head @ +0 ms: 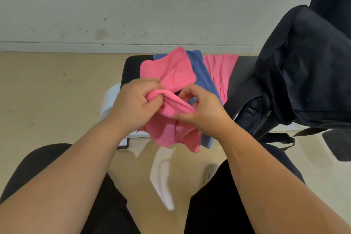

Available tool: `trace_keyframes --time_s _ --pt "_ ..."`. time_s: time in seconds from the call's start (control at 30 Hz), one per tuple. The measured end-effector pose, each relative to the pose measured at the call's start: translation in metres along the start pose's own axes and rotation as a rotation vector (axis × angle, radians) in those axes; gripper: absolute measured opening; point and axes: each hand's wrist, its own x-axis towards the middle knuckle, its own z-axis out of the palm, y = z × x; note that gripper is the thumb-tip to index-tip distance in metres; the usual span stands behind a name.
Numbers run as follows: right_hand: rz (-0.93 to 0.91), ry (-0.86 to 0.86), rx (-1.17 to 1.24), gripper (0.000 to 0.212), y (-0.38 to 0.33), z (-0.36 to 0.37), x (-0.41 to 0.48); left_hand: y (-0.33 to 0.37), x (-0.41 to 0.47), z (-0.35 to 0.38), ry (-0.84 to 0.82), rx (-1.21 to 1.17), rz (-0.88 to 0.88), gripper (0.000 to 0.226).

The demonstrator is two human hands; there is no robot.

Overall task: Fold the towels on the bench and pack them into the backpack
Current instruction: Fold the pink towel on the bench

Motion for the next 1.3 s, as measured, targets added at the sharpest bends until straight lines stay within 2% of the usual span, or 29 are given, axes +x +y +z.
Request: trace_keyframes --time_s 0.07,0.1,0.23,0.3,0.37,0.4,0.5,0.53,0.6,0.67,0.7,0.77,0.83,0.9,1.0,1.07,1.17,1.3 --pt "0.007 -0.033 -0.157 0.031 0.01 -0.005 -0.001 0.012 0.003 -0.011 0.049 -0.085 -0.103 0.023" --pt "0.032 -0.05 -0.208 0.028 0.016 -0.006 -0.001 0.019 0.005 -0.018 0.014 -0.117 -0.143 0.032" --pt "0.078 -0.027 -0.314 0.031 0.028 -0.013 0.0 0.039 0.005 -0.054 -0.385 -0.174 -0.256 0.044" --pt "0.052 0.06 -0.33 0.03 0.031 -0.015 0.001 0.043 0.003 -0.067 -0.455 -0.136 -0.28 0.048" --pt "0.063 0.163 -0.298 0.027 0.032 -0.018 0.002 0.046 0.001 -0.075 -0.369 -0.157 -0.313 0.045" --pt "0.078 0.202 -0.28 0.024 0.033 -0.019 0.003 0.045 0.001 -0.076 -0.266 -0.174 -0.326 0.041" --pt "0.109 0.255 -0.294 0.01 0.034 -0.023 0.003 0.035 0.007 -0.077 0.239 -0.153 -0.361 0.038" --pt "0.109 0.232 -0.326 0.02 0.035 -0.024 0.003 0.029 0.01 -0.078 0.388 -0.113 -0.375 0.039" --pt "0.127 0.1 -0.424 0.033 0.037 -0.025 0.001 0.01 0.011 -0.077 0.542 -0.019 -0.417 0.037" --pt "0.102 -0.023 -0.512 0.027 0.036 -0.027 -0.001 -0.014 0.007 -0.069 0.549 0.053 -0.515 0.034" --pt "0.064 -0.024 -0.518 0.017 0.036 -0.029 -0.001 -0.026 0.004 -0.063 0.514 0.073 -0.574 0.037" --pt "-0.026 0.095 -0.466 0.006 0.035 -0.031 0.0 -0.044 -0.003 -0.049 0.415 0.1 -0.633 0.036" --pt "-0.056 0.217 -0.386 0.008 0.034 -0.035 0.005 -0.053 -0.005 -0.037 0.352 0.163 -0.612 0.038" --pt "-0.024 0.262 -0.369 0.015 0.035 -0.038 0.015 -0.057 0.0 -0.032 0.356 0.206 -0.587 0.039" --pt "0.024 0.312 -0.481 0.031 0.031 -0.046 0.042 -0.064 0.019 -0.035 0.438 0.283 -0.56 0.037" --pt "0.024 0.311 -0.547 0.029 0.024 -0.053 0.064 -0.072 0.035 -0.038 0.474 0.311 -0.544 0.035" --pt "-0.073 0.251 -0.671 0.022 0.015 -0.06 0.099 -0.084 0.059 -0.036 0.436 0.365 -0.505 0.03" --pt "-0.236 0.177 -1.006 0.021 0.018 -0.07 0.158 -0.091 0.091 -0.029 0.453 0.398 -0.492 0.032"
